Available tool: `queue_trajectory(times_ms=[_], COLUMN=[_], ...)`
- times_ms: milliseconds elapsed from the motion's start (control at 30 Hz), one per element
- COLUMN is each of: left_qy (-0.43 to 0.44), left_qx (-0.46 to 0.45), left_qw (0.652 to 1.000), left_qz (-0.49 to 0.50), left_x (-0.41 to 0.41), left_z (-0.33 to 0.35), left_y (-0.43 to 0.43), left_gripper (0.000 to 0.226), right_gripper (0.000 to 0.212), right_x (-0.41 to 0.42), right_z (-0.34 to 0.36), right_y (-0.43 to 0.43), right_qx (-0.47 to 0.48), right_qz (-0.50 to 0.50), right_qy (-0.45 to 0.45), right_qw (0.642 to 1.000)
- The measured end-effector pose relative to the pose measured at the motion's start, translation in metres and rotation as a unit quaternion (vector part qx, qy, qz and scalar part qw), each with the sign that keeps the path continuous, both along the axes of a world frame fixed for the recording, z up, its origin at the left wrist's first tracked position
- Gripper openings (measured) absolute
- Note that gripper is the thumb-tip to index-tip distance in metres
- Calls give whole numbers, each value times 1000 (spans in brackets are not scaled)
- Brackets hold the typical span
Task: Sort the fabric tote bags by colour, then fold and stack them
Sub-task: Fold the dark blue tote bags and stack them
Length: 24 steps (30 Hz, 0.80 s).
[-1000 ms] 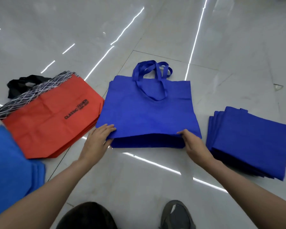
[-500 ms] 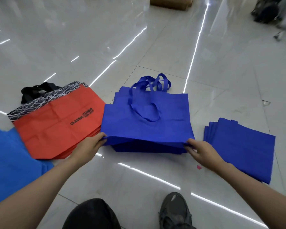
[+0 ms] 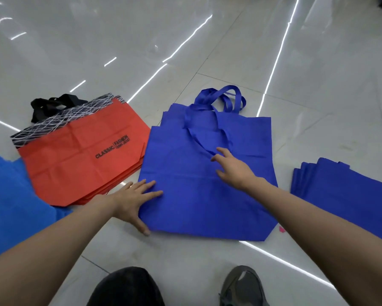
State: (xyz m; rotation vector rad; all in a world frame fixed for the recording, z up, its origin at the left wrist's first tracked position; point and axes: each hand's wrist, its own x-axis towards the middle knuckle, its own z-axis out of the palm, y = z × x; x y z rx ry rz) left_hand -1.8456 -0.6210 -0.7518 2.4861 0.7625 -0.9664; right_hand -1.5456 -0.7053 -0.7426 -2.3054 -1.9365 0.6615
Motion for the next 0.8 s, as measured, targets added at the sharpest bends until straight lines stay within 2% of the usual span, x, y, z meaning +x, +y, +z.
queue_trajectory(times_ms=[33,100,167,267,333,433,567,667,733,800], left_qy=[4,-47,-112,-146,-168,-203,-253,-232,-212,-211], left_qx=[-21,-32,8,114,147,148,176,173,157,150], left_qw=[999,991,980,969,954,939,930,944,955,956], left_qz=[30,118,166,165,199,234,199,161,138,137], left_x=[2,7,14,30,47,71,96,110,111,108], left_z=[0,-5,-16,-39,-50,-56,-59,-63,-70,-77], left_y=[-1,-2,-2,-3,-5,-1,22,39,43,42], left_gripper=[138,137,127,81,66,64,61,64,79,82], right_gripper=[39,42,44,44,39,31,27,32,37,43], right_x=[-1,0,1,5,9,17,35,52,62,71], right_z=[-4,-13,-24,-41,-47,-40,-10,-2,-10,-21], right_y=[9,22,30,35,36,49,100,149,178,199], right_qx=[-12,-45,-70,-85,-60,51,222,255,247,220], right_qz=[-6,-21,-25,-34,-22,-4,-31,-30,-40,-75], right_qy=[3,19,26,42,37,18,46,57,73,111], right_qw=[1000,999,997,995,997,999,974,965,965,966])
